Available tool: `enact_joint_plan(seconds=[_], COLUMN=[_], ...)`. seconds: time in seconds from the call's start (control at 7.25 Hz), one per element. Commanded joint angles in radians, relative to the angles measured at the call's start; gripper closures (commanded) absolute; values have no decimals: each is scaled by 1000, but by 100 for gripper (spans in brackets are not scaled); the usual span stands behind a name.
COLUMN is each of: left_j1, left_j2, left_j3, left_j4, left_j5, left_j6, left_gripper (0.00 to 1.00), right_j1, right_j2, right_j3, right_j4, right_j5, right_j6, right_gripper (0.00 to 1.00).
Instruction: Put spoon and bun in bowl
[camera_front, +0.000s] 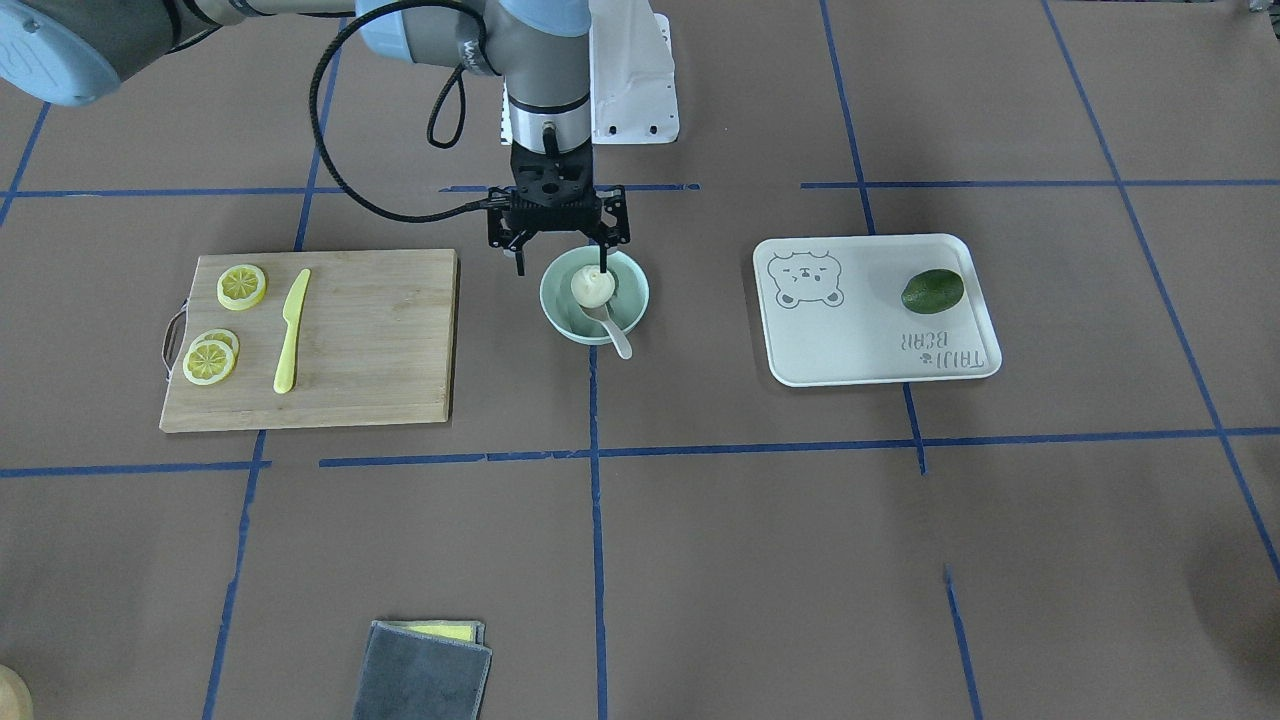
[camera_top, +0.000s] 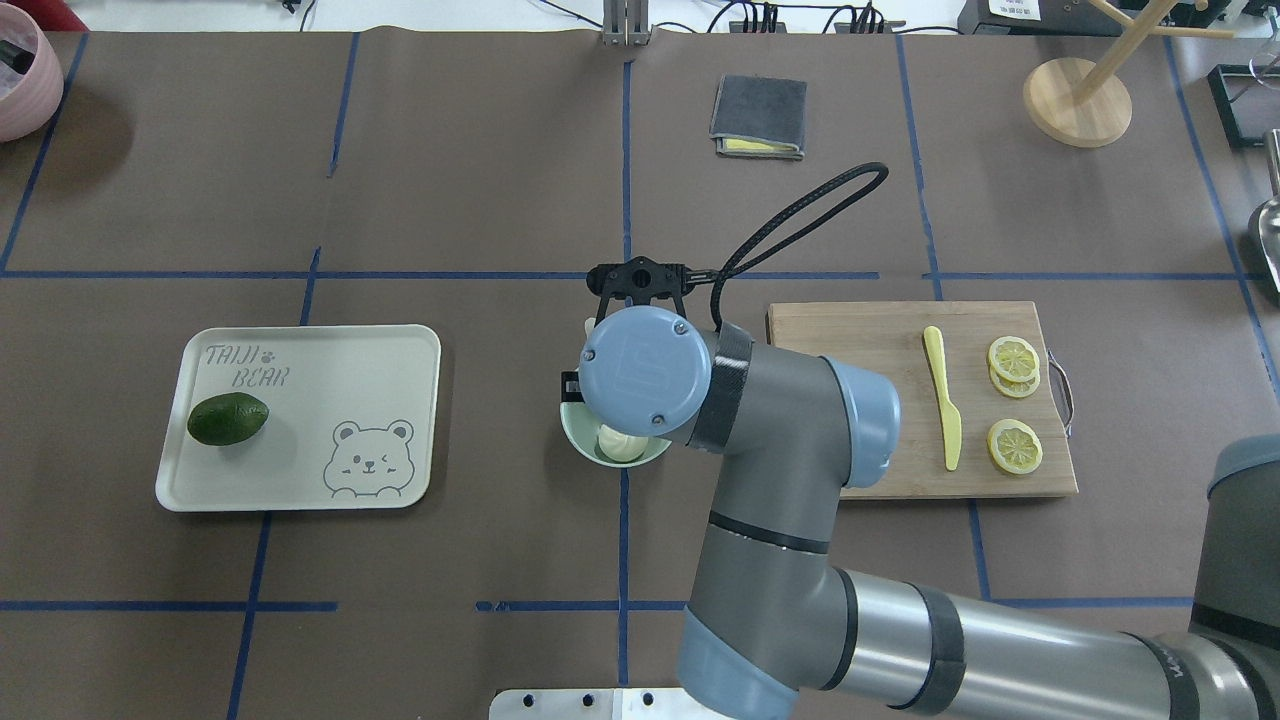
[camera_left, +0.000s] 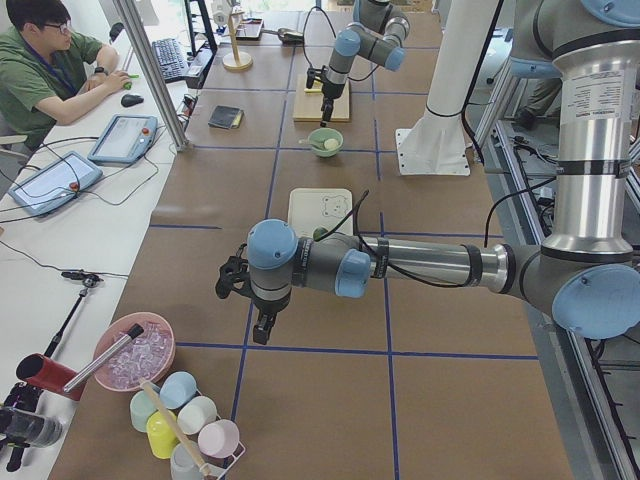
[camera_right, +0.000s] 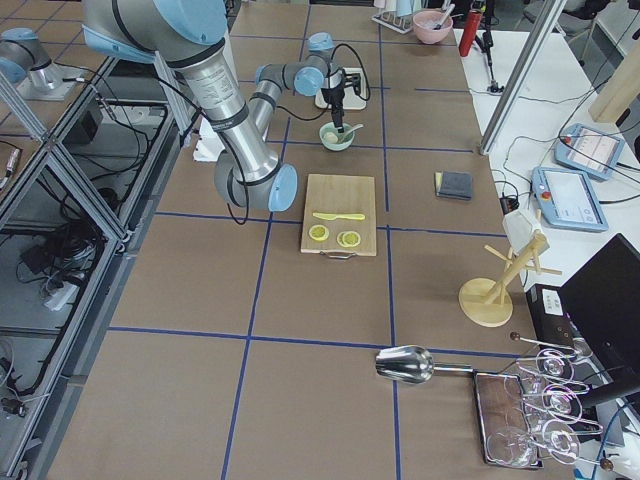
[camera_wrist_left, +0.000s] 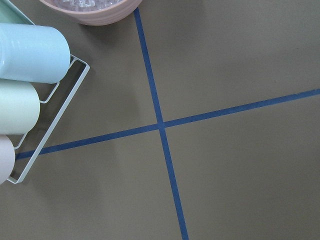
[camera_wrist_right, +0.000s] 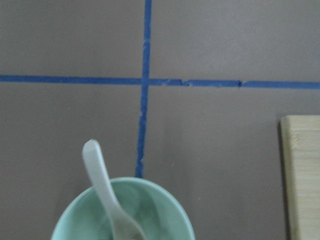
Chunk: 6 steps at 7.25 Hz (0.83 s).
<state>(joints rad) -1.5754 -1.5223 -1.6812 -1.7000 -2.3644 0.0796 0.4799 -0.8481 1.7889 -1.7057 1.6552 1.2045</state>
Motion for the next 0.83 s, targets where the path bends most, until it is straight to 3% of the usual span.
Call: enact_joint_plan(seconds=[0.0, 0.14, 0.28, 0.41, 0.69], left_j1=[-1, -2, -2, -3, -5], left_j2=[8, 22, 24, 22, 24], left_j3=[6, 6, 9, -5, -35], left_j4=[6, 11, 25, 98, 169], left_j5=[8, 8, 7, 8, 10], left_j6=[3, 3, 3, 8, 83], left_gripper=[0, 0, 0, 0, 0], right_j1=[270, 427, 541, 618, 843], right_j2=[-99, -162, -214, -235, -256], right_j3=[32, 29, 8, -43, -158], right_j4=[-2, -3, -3, -3, -41], right_j5=[220, 356, 426, 434, 574], right_j6=[-339, -520, -719, -866, -1195], right_gripper=[0, 0, 0, 0, 0])
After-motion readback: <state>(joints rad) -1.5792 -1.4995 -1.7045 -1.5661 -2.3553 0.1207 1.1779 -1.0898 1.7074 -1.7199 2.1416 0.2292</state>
